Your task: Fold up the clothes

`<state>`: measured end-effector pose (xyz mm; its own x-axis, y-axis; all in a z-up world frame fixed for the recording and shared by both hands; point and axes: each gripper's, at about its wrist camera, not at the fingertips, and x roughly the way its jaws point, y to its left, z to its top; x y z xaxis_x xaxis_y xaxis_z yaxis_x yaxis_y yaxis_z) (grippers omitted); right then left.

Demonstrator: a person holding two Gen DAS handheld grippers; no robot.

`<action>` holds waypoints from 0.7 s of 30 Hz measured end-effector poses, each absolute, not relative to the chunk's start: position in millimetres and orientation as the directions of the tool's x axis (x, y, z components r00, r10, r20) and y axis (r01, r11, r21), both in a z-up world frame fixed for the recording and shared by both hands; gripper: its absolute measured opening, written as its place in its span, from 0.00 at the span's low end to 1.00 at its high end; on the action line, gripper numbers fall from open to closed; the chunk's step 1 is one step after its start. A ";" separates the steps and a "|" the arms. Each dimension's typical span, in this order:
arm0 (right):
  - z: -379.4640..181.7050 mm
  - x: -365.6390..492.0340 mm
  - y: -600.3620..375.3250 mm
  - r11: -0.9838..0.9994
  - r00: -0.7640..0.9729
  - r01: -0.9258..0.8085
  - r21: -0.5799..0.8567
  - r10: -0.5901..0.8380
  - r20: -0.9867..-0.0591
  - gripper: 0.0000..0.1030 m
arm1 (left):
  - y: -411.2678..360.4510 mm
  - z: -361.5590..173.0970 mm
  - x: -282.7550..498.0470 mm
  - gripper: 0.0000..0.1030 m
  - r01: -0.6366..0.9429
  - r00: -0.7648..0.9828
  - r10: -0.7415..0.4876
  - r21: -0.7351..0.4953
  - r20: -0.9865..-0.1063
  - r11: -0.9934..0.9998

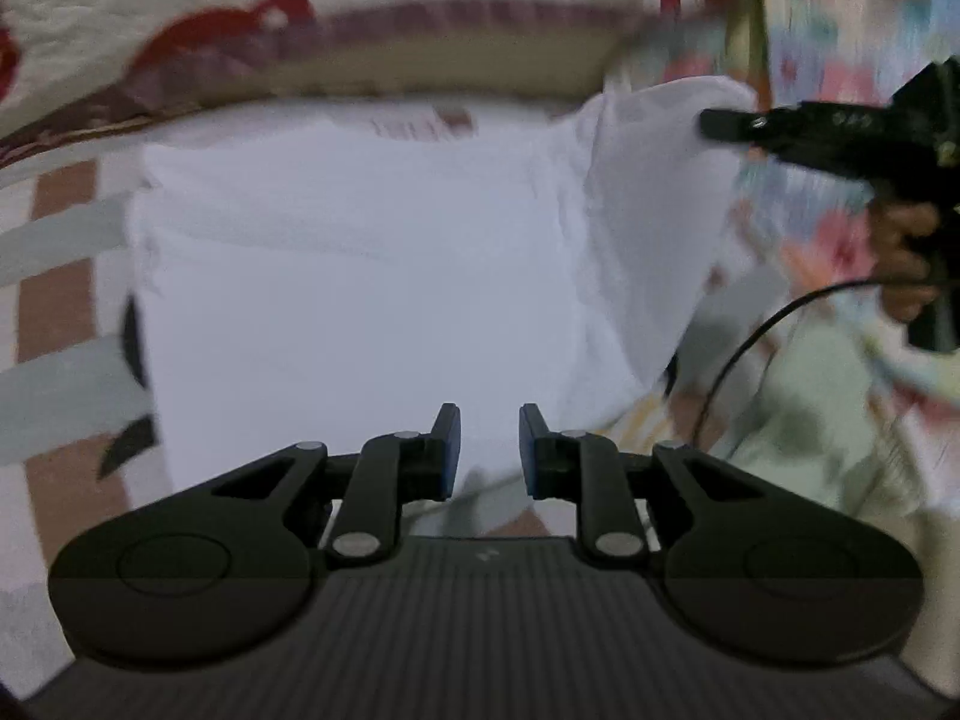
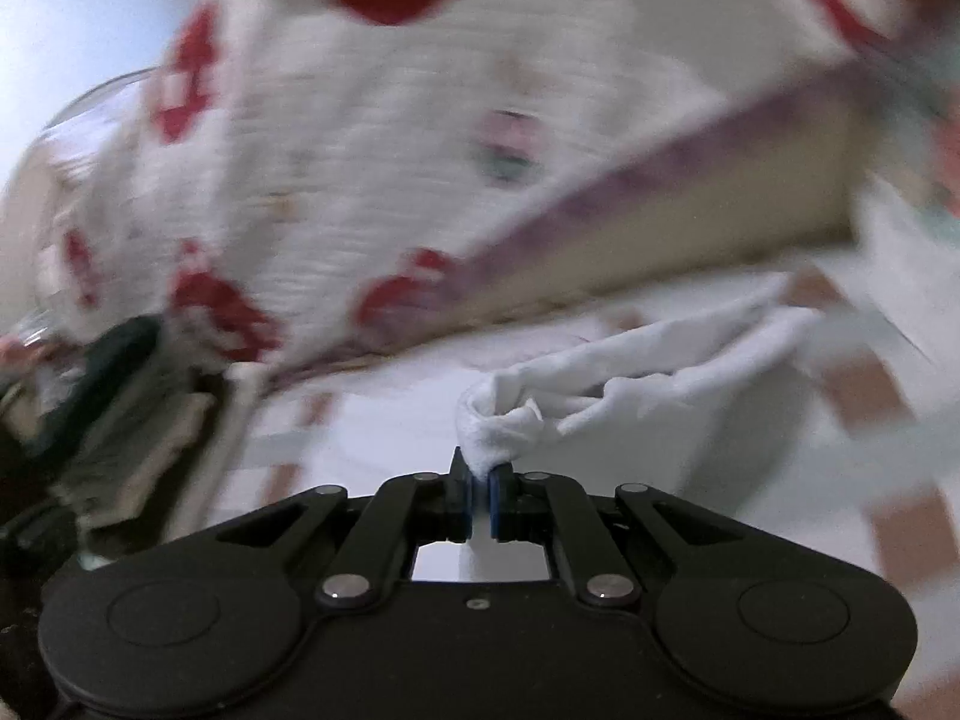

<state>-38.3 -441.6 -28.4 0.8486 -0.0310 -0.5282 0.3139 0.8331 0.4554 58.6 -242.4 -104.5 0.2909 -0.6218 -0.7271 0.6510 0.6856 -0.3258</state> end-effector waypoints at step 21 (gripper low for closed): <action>-136.1 111.8 -305.0 0.927 0.659 -0.057 0.371 0.314 -0.684 0.07 | -138.3 -177.7 100.8 0.24 0.282 0.446 -0.739 -0.705 -0.504 0.651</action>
<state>111.8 -305.0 -136.1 0.6589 0.3139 -0.6836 -0.0571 0.9270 0.3706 100.8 -138.3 -177.7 0.4459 -0.7395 -0.5043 0.2822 0.6508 -0.7048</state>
